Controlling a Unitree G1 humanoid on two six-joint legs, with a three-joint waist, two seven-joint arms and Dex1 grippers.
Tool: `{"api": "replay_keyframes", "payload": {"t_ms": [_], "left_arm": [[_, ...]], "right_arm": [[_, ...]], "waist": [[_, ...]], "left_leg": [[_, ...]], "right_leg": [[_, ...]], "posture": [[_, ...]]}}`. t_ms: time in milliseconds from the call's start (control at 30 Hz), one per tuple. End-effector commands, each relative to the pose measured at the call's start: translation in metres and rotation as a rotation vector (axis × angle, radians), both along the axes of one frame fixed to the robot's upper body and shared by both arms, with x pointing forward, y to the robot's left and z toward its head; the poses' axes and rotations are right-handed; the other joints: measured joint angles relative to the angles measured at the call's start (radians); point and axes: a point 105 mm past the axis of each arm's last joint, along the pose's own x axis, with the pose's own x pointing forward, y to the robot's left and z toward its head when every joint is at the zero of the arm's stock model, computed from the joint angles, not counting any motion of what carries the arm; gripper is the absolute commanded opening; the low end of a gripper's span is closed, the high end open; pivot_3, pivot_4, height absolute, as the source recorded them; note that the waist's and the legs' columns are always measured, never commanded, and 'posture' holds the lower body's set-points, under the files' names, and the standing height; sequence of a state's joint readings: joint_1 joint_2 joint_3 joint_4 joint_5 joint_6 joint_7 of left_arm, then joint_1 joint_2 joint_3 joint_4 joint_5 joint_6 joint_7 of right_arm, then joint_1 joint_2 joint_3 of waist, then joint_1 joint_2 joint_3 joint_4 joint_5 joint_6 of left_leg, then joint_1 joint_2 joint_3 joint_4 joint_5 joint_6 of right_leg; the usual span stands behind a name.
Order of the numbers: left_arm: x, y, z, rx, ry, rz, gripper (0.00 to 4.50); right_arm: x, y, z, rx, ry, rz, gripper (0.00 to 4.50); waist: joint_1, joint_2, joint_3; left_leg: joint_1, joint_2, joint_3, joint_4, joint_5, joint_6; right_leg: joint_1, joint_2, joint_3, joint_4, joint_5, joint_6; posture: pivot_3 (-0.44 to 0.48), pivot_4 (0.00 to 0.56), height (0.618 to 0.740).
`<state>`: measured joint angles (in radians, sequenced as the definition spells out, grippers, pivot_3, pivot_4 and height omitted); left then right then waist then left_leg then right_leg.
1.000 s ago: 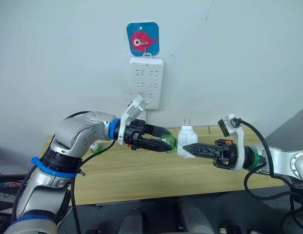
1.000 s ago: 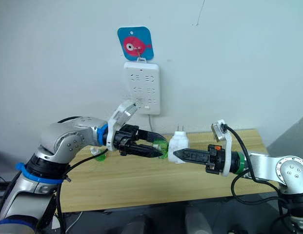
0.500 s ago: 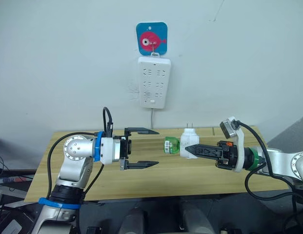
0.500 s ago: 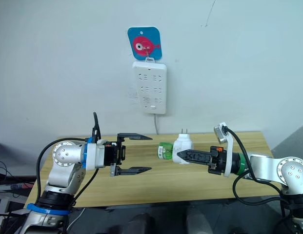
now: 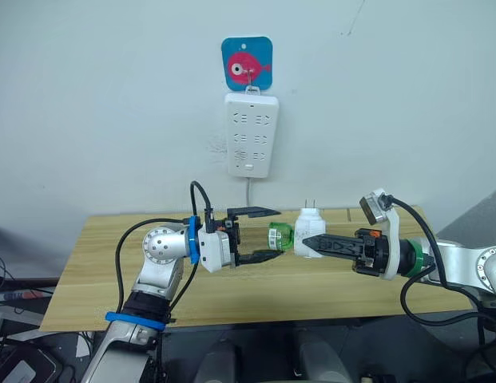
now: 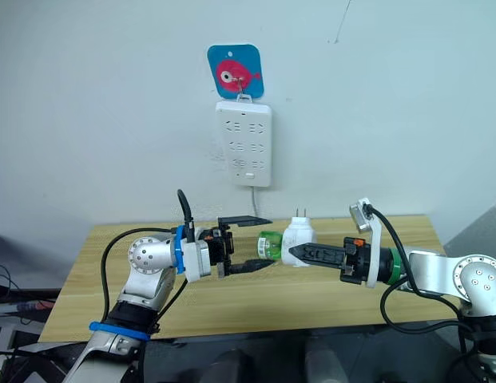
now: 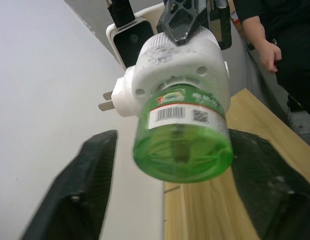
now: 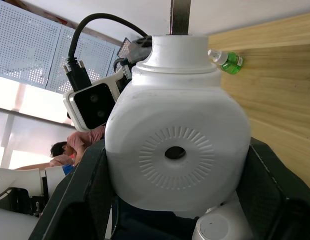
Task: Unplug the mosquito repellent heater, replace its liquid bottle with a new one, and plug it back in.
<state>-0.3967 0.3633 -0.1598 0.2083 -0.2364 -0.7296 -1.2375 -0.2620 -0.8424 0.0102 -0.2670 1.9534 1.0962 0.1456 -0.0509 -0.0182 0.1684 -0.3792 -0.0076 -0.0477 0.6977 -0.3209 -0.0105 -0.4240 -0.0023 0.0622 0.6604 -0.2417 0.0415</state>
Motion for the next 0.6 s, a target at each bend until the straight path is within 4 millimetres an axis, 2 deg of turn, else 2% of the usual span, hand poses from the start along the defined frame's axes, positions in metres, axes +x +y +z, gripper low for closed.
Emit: {"api": "replay_keyframes", "payload": {"t_ms": [33,67,267,367,400,500,600], "left_arm": [[-0.003,-0.004,0.011,-0.040,-0.026,-0.020,2.48],[-0.005,-0.003,0.011,-0.038,-0.026,-0.025,2.32],[-0.010,0.001,0.018,-0.008,0.016,-0.055,2.31],[-0.003,0.007,0.015,0.092,0.415,-0.034,2.31],[0.001,0.009,0.018,0.114,0.614,-0.012,2.31],[-0.006,0.012,0.027,0.210,1.021,-0.049,2.31],[-0.008,0.014,0.044,0.231,1.207,-0.112,2.31]], "right_arm": [[-0.002,0.001,0.012,0.020,-0.045,0.015,2.96],[-0.002,0.001,0.012,0.020,-0.045,0.015,2.96],[-0.002,0.001,0.012,0.017,-0.047,0.014,2.96],[-0.003,0.000,0.012,0.010,-0.046,0.019,2.96],[-0.004,0.000,0.012,0.006,-0.045,0.023,2.96],[-0.005,0.000,0.011,0.002,-0.043,0.031,2.96],[-0.006,0.002,0.011,0.002,-0.041,0.038,2.96]], "waist": [[-0.001,0.000,0.000],[-0.003,0.000,0.000],[-0.006,0.000,0.000],[-0.007,0.000,0.000],[-0.007,0.000,0.000],[-0.007,-0.001,0.001],[-0.009,0.000,0.001]], "left_leg": [[0.000,0.000,0.000,0.000,0.000,0.000],[0.000,0.000,0.000,0.000,0.000,0.000],[0.000,0.000,-0.001,0.000,0.000,0.000],[0.000,0.000,-0.002,0.000,0.000,0.000],[0.000,0.000,-0.002,0.000,0.000,0.000],[0.000,0.000,-0.005,0.000,0.000,0.000],[0.000,0.000,-0.006,0.000,0.000,0.000]], "right_leg": [[0.000,0.000,0.000,0.000,0.000,0.000],[0.000,0.000,0.000,0.000,0.000,0.000],[0.000,0.000,-0.001,0.001,0.000,0.000],[0.000,0.000,-0.002,0.001,0.000,0.000],[0.000,0.000,-0.002,0.002,0.000,0.000],[0.000,0.001,-0.004,0.002,0.000,0.000],[0.001,0.004,-0.012,0.002,-0.002,0.003]], "posture": [[-0.106,0.147,0.730],[-0.105,0.149,0.730],[-0.105,0.150,0.730],[-0.105,0.150,0.730],[-0.105,0.150,0.730],[-0.091,0.154,0.730],[-0.090,0.154,0.730]]}}
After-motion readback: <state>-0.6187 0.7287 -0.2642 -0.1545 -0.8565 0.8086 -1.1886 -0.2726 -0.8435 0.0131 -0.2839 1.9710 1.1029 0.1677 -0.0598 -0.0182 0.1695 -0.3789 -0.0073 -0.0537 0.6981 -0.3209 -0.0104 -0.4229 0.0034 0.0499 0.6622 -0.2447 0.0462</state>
